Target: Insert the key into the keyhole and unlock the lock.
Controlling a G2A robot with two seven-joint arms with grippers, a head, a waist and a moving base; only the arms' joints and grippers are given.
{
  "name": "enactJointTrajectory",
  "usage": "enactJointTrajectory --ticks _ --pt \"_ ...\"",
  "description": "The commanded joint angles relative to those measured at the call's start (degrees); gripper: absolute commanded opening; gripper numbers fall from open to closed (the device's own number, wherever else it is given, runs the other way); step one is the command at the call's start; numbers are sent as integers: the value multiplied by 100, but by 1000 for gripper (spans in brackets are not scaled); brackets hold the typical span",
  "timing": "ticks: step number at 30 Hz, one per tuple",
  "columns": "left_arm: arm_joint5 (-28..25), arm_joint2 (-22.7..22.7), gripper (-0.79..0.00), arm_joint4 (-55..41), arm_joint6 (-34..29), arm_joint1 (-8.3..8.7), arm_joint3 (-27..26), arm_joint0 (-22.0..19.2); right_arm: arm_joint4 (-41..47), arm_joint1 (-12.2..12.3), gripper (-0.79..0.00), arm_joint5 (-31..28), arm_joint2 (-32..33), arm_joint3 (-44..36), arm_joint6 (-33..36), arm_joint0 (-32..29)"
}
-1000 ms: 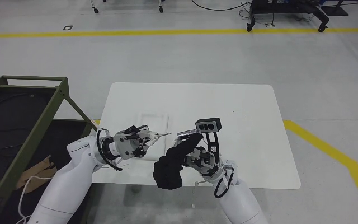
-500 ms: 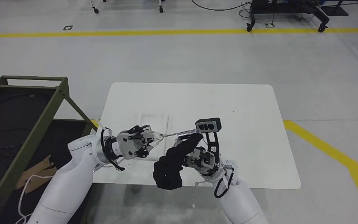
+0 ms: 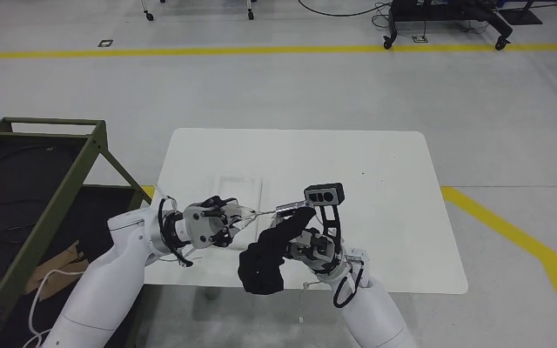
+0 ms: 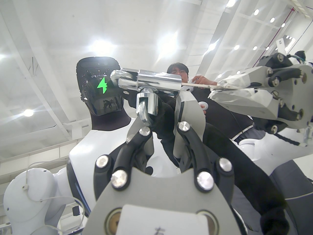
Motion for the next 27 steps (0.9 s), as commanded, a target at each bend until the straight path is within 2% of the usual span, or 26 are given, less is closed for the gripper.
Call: enactJointTrajectory --ticks 1,27 --pt "24 6 -785 -9 22 -1 -10 -12 0 0 -785 0 0 0 0 0" --pt "151 94 -785 -74 99 26 29 -80 0 0 -785 0 0 0 0 0"
